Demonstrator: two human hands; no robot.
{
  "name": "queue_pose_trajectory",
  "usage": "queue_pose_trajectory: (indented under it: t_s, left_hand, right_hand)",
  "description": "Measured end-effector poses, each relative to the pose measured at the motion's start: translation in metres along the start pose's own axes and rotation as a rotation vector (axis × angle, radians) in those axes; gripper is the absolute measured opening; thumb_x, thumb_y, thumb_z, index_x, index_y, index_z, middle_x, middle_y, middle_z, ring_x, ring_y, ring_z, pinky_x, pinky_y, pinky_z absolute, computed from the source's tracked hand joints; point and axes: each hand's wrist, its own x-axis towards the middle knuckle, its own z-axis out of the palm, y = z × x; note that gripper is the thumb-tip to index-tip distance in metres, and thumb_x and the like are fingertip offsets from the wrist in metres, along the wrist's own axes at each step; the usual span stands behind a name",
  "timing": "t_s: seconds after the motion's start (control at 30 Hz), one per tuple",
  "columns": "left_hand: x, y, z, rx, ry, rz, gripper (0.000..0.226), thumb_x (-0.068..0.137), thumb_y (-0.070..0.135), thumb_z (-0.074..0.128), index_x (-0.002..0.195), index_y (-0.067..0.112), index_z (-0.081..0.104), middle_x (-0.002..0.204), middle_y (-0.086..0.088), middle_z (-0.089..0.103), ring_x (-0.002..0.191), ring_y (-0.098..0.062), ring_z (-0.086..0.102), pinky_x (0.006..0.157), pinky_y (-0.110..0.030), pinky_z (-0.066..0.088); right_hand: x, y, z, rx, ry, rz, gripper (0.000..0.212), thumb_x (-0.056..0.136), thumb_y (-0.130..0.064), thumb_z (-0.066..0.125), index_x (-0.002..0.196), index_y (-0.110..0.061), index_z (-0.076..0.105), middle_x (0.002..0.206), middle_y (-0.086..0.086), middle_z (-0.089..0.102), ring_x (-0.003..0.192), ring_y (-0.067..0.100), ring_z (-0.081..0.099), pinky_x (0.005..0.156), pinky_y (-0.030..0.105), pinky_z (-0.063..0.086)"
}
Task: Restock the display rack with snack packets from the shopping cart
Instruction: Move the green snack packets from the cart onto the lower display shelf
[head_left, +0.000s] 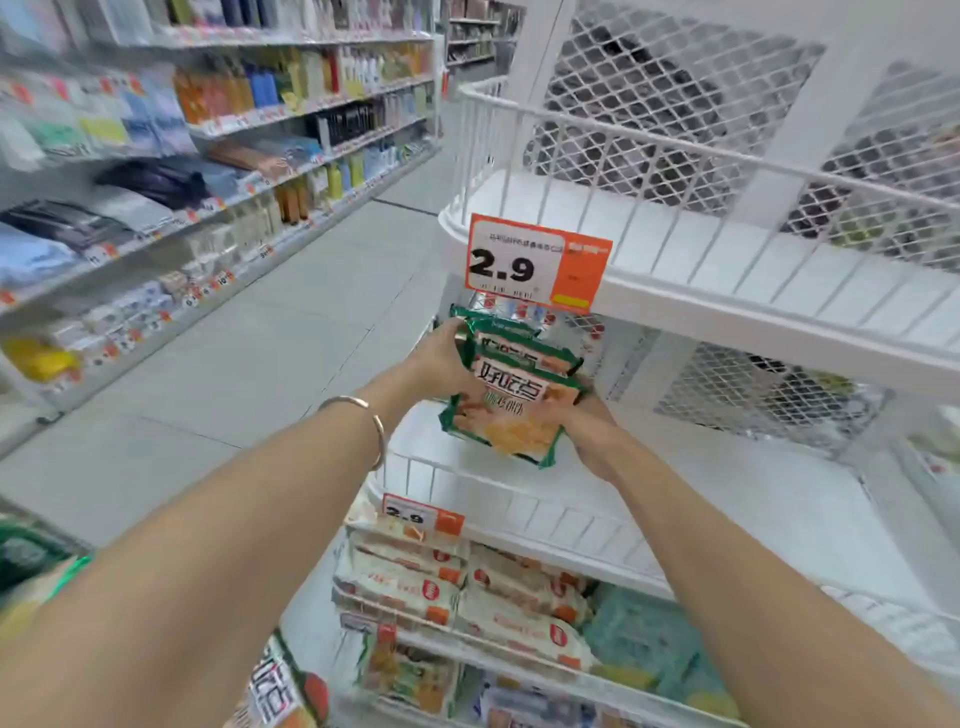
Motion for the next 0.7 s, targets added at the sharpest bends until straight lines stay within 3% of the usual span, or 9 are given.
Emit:
queue_pose_trajectory:
  t_s: [0.03, 0.1, 0.17, 0.23, 0.33, 0.43, 0.5, 0.6, 0.7]
  left_hand:
    - [0.004, -0.011, 0.004, 0.159, 0.003, 0.024, 0.091, 0.059, 0.024, 0.088, 0.137, 0.022, 0.041, 0.119, 0.000, 0.066, 0.110, -0.025, 0.062, 0.097, -0.042, 0.051]
    - [0.010, -0.031, 0.009, 0.522, 0.012, 0.074, 0.104, 0.061, 0.044, 0.086, 0.146, 0.026, 0.028, 0.123, -0.002, 0.064, 0.117, -0.028, 0.058, 0.103, -0.041, 0.040]
    - [0.011, -0.044, 0.008, 0.754, 0.041, 0.135, 0.116, 0.067, 0.055, 0.081, 0.155, 0.030, 0.011, 0.137, -0.006, 0.055, 0.130, -0.028, 0.045, 0.107, -0.042, 0.030]
    - [0.014, -0.052, 0.002, 0.869, 0.036, 0.178, 0.116, 0.068, 0.061, 0.078, 0.157, 0.032, 0.011, 0.156, -0.009, 0.033, 0.143, -0.028, 0.028, 0.114, -0.044, 0.022]
    - [0.020, -0.060, -0.002, 0.940, -0.052, 0.201, 0.121, 0.067, 0.065, 0.078, 0.158, 0.028, 0.007, 0.167, -0.006, 0.004, 0.153, -0.026, 0.006, 0.121, -0.048, 0.009]
    - [0.027, -0.068, -0.006, 0.901, 0.023, 0.209, 0.121, 0.066, 0.059, 0.081, 0.157, 0.024, 0.010, 0.167, -0.004, 0.007, 0.153, -0.023, 0.011, 0.122, -0.047, 0.013]
    - [0.030, -0.074, -0.010, 0.860, 0.073, 0.200, 0.122, 0.063, 0.058, 0.083, 0.156, 0.025, 0.013, 0.166, -0.003, 0.011, 0.151, -0.023, 0.017, 0.121, -0.047, 0.016]
    - [0.031, -0.084, -0.018, 0.801, 0.050, 0.193, 0.127, 0.060, 0.060, 0.085, 0.156, 0.029, 0.009, 0.166, -0.005, 0.011, 0.150, -0.025, 0.021, 0.120, -0.048, 0.019]
    - [0.031, -0.089, -0.022, 0.762, 0.025, 0.221, 0.130, 0.057, 0.069, 0.082, 0.157, 0.036, 0.005, 0.166, -0.006, 0.010, 0.148, -0.027, 0.024, 0.117, -0.050, 0.026]
  right_hand:
    - [0.008, 0.013, 0.003, -0.028, -0.018, 0.029, 0.082, 0.056, -0.006, 0.092, 0.128, -0.007, 0.054, 0.109, 0.002, 0.074, 0.098, 0.016, 0.071, 0.064, 0.019, 0.057]
    - [0.020, 0.034, 0.011, -0.049, -0.045, 0.050, 0.083, 0.059, 0.000, 0.090, 0.130, -0.006, 0.048, 0.114, 0.005, 0.071, 0.099, 0.017, 0.070, 0.061, 0.016, 0.056]
    - [0.026, 0.047, 0.020, -0.071, -0.070, 0.052, 0.084, 0.060, -0.001, 0.090, 0.132, -0.008, 0.047, 0.118, 0.007, 0.068, 0.104, 0.018, 0.067, 0.073, 0.024, 0.059]
    - [0.029, 0.052, 0.027, -0.096, -0.114, 0.036, 0.090, 0.060, 0.000, 0.089, 0.137, -0.010, 0.044, 0.123, 0.006, 0.066, 0.112, 0.019, 0.063, 0.087, 0.033, 0.057]
    - [0.036, 0.053, 0.034, -0.104, -0.127, 0.004, 0.087, 0.064, 0.014, 0.082, 0.134, -0.014, 0.037, 0.124, 0.000, 0.059, 0.116, 0.016, 0.056, 0.079, 0.016, 0.050]
    - [0.049, 0.049, 0.044, -0.104, -0.093, -0.058, 0.077, 0.066, 0.023, 0.074, 0.118, -0.026, 0.044, 0.108, -0.011, 0.059, 0.101, 0.003, 0.059, 0.070, 0.008, 0.049]
    - [0.057, 0.050, 0.050, -0.131, -0.111, -0.074, 0.080, 0.067, 0.018, 0.078, 0.125, -0.024, 0.042, 0.114, -0.012, 0.058, 0.103, 0.001, 0.057, 0.079, 0.010, 0.051]
    - [0.058, 0.054, 0.058, -0.199, -0.201, -0.050, 0.109, 0.065, -0.004, 0.089, 0.152, -0.017, 0.025, 0.147, -0.002, 0.047, 0.133, 0.015, 0.046, 0.110, 0.033, 0.042]
    - [0.058, 0.053, 0.058, -0.193, -0.313, -0.051, 0.092, 0.071, 0.004, 0.083, 0.147, -0.016, 0.035, 0.135, -0.003, 0.058, 0.115, 0.003, 0.060, 0.099, 0.020, 0.048]
